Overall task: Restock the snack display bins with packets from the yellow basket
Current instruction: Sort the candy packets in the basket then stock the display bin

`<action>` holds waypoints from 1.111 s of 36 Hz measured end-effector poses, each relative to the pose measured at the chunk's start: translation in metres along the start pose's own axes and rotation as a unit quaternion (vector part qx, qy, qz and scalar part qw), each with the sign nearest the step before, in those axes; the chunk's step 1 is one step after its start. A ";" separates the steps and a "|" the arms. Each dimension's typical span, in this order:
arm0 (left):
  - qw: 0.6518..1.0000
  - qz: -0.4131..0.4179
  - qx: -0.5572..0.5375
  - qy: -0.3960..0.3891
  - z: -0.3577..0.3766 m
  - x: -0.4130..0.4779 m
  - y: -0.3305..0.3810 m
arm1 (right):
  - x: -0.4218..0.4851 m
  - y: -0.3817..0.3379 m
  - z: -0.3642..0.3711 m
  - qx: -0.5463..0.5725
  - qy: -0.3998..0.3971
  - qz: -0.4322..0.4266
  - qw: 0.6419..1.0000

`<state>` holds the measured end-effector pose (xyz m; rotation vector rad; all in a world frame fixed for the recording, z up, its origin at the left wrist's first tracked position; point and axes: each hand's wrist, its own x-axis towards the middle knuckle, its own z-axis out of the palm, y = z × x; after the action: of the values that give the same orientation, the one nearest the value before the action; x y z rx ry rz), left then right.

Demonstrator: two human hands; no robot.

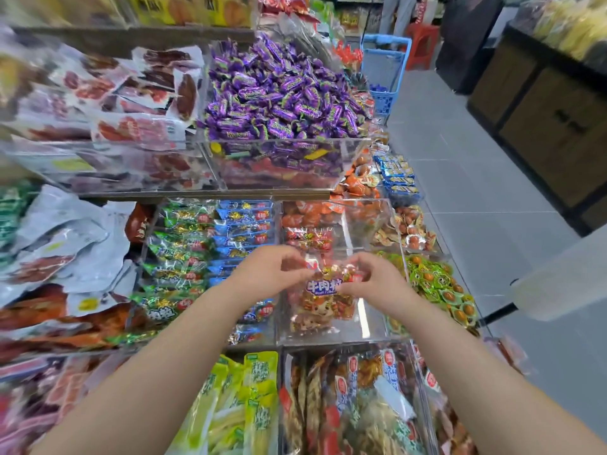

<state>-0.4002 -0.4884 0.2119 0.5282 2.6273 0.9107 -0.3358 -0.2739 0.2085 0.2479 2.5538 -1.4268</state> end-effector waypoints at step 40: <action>0.961 0.004 0.272 0.054 0.040 0.014 -0.076 | 0.065 0.065 0.110 -0.214 -0.063 0.093 0.970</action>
<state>-0.4143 -0.5168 0.1313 0.6289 2.9724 0.2027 -0.3718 -0.3313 0.0821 0.3036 2.5733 -0.7739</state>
